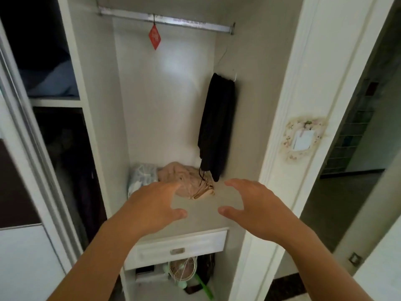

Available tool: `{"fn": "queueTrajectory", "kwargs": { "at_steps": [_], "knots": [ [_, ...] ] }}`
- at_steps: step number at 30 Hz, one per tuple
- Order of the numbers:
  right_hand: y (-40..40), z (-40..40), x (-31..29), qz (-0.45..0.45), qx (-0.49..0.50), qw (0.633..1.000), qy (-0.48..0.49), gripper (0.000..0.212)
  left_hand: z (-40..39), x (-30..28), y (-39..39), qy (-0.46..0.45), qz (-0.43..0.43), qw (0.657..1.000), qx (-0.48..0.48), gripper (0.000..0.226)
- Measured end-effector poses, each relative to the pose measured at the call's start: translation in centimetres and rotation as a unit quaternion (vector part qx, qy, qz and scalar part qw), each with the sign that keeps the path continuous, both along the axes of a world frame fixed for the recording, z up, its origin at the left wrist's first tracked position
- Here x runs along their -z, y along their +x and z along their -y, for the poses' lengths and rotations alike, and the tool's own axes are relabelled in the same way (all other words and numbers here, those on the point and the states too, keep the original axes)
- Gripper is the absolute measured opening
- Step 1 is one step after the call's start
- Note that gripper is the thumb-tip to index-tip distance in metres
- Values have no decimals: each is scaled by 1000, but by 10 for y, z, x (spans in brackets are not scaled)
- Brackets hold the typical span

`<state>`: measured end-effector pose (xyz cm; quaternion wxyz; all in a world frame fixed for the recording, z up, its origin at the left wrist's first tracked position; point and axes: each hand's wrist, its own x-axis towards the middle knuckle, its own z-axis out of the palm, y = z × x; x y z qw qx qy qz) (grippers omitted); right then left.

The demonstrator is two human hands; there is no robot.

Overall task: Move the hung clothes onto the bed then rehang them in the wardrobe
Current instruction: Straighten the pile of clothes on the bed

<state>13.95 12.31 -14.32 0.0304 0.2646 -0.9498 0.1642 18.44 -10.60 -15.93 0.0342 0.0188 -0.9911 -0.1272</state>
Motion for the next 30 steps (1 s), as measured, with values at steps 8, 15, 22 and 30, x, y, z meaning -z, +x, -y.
{"fn": "queueTrajectory", "kwargs": {
  "at_steps": [8, 15, 22, 30],
  "knots": [
    [-83, 62, -31, -37, 46, 998, -16, 59, 60, -44, -105, 9, -32, 998, 50, 47],
    [-161, 89, -65, -53, 76, 995, -40, 64, 81, -76, -190, 21, -89, 990, 105, 67],
    [-249, 101, -111, -109, 88, 989, -45, 64, 84, -111, -293, 4, -168, 979, 118, 65],
    [-351, 109, -173, -216, 140, 959, -121, 51, 69, -158, -394, -5, -226, 969, 98, 63]
  ]
}}
